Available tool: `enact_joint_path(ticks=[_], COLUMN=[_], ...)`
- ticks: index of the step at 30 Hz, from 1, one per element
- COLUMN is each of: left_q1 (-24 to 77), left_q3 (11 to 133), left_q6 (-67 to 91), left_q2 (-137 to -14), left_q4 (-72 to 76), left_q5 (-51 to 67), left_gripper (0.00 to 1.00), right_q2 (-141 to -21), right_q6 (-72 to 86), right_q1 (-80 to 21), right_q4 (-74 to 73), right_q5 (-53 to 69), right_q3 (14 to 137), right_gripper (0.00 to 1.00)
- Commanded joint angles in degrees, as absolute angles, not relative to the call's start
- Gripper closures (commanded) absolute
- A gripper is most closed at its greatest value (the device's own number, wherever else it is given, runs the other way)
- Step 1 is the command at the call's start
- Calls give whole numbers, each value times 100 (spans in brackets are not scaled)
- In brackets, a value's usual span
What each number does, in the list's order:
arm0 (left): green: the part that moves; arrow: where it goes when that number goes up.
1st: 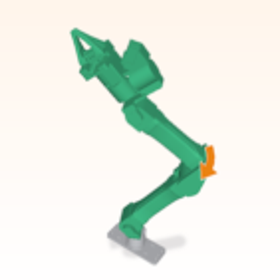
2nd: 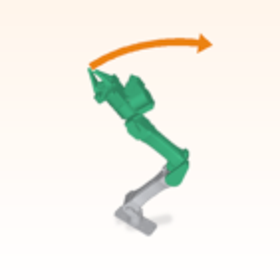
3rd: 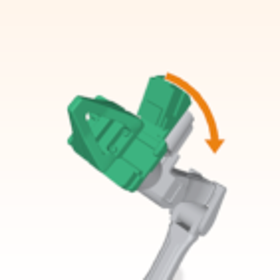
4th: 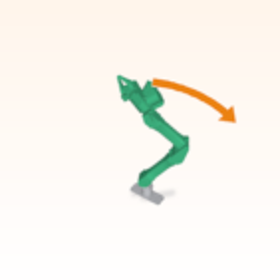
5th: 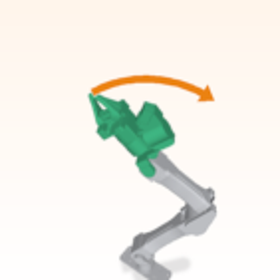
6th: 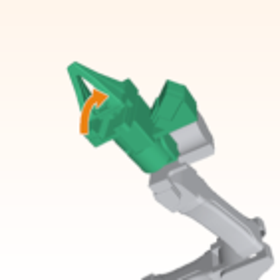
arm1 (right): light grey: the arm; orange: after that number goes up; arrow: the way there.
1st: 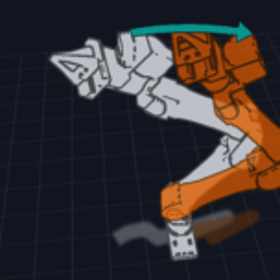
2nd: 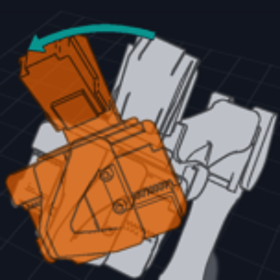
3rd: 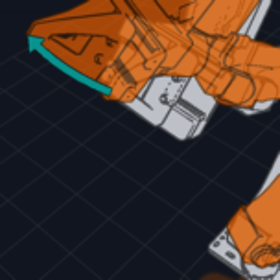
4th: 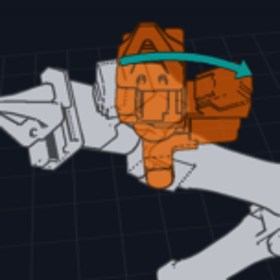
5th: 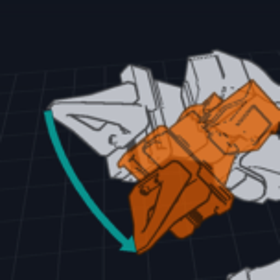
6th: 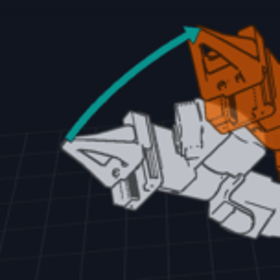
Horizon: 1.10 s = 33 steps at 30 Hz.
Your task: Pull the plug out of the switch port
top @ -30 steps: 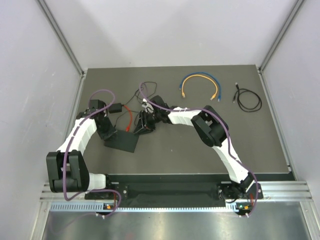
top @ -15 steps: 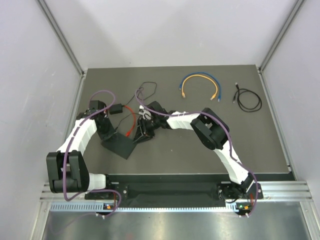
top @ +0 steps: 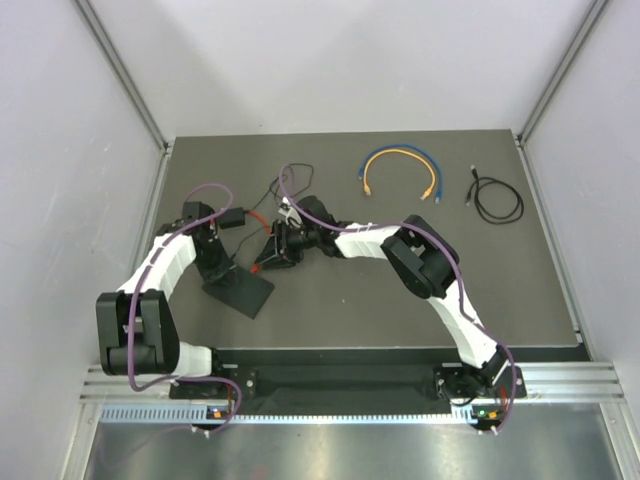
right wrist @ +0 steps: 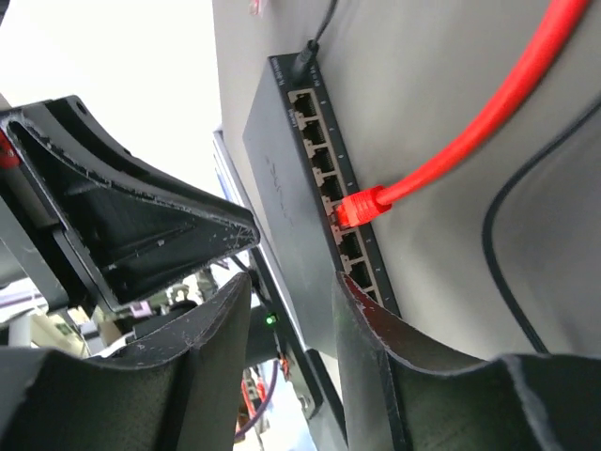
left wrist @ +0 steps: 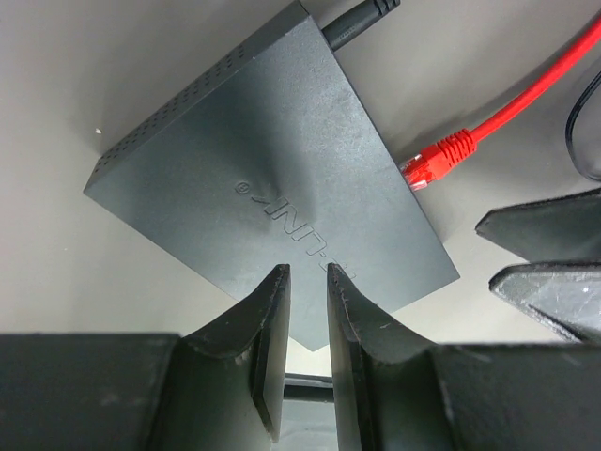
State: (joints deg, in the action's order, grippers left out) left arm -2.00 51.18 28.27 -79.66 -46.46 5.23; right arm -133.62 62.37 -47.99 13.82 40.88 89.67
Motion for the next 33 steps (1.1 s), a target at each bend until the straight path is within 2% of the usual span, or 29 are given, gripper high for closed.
enact_joint_path(ticks=[1,17,33], left_q1=[-228,-220,-220], left_q3=[5080,5054,5062], left_q6=[2698,2602,2584], left_q2=[-8068,-8622,-8745], left_q4=[-4588,-4561,-4588], left_q5=[676,958,993], left_gripper=[72,75,75], right_q2=[-13421,-13702,-14001], right_q6=[6539,6539,6864], right_q1=[-4887,-5124,-5238], right_q4=[1819,1881,2215], right_q5=[3938,3200,3059], right_q3=[9053,8991,9062], right_gripper=[60,60,63])
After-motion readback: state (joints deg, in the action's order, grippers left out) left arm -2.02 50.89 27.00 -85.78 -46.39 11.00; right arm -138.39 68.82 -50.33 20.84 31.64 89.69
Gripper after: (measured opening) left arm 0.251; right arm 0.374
